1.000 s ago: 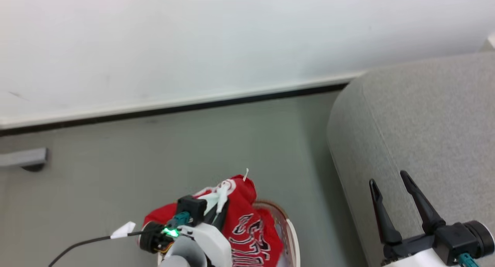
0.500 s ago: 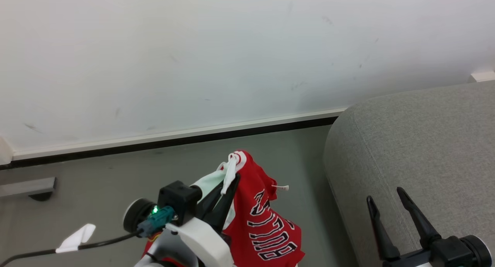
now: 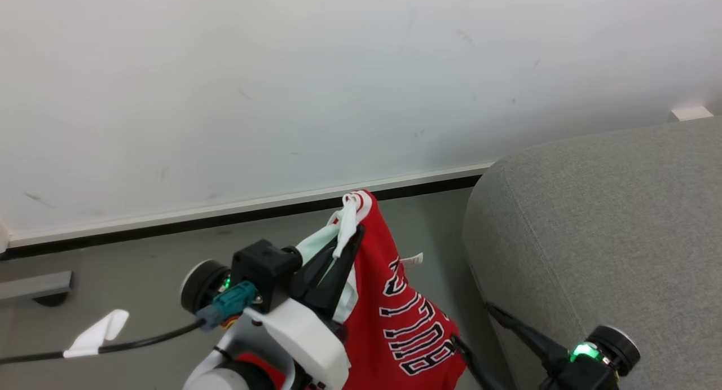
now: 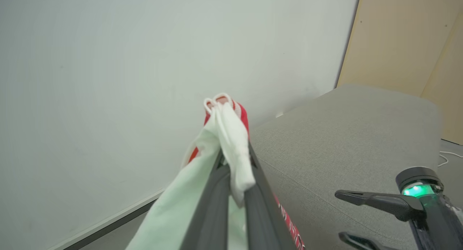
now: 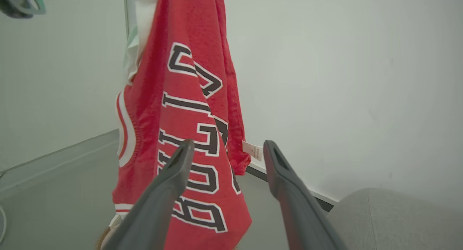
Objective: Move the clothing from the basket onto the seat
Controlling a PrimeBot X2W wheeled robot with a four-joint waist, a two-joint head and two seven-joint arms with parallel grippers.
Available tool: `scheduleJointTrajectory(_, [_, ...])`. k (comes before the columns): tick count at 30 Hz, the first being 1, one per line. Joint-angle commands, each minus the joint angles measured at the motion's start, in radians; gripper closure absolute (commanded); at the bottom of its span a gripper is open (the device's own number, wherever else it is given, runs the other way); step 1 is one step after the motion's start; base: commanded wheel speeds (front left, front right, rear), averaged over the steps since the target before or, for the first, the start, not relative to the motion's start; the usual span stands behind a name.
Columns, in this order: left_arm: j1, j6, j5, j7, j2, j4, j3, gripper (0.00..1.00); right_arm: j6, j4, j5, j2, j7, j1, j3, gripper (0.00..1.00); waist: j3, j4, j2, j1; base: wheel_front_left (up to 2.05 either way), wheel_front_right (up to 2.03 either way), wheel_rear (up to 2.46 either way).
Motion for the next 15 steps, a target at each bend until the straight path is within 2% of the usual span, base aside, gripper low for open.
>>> scheduleJointTrajectory(1, [-0.008, 0.0, -0.006, 0.0, 0.0, -0.008, 0.002, 1.0, -0.002, -0.003, 0.006, -0.004, 0.006, -0.022, 0.009, 0.0, 0.0, -0.001, -0.0001, 0.0001, 0.0, 0.0, 0.0])
scheduleJointTrajectory(4, [-0.015, -0.005, -0.011, -0.001, -0.012, -0.009, -0.013, 1.0, -0.002, 0.029, -0.011, -0.039, 0.024, -0.114, 0.107, 0.0, 0.001, 0.002, -0.0001, 0.0001, 0.0, 0.0, 0.0])
scheduleJointTrajectory(7, [-0.026, -0.009, -0.015, -0.002, -0.023, -0.007, -0.03, 1.0, -0.002, 0.095, -0.024, -0.015, 0.044, -0.204, 0.178, 0.0, 0.004, 0.009, -0.0001, 0.0001, 0.0, 0.0, 0.0])
scheduleJointTrajectory(10, [-0.032, -0.011, -0.015, -0.006, -0.031, 0.002, -0.042, 1.0, -0.002, 0.197, -0.025, 0.041, 0.067, -0.293, 0.244, 0.0, 0.007, 0.012, -0.0001, 0.0001, 0.0, 0.0, 0.0])
scheduleJointTrajectory(15, [-0.051, -0.018, -0.019, -0.009, -0.049, 0.018, -0.059, 1.0, -0.003, 0.446, 0.003, 0.187, 0.087, -0.388, 0.311, 0.0, 0.017, 0.022, -0.0001, 0.0001, 0.0, 0.0, 0.0])
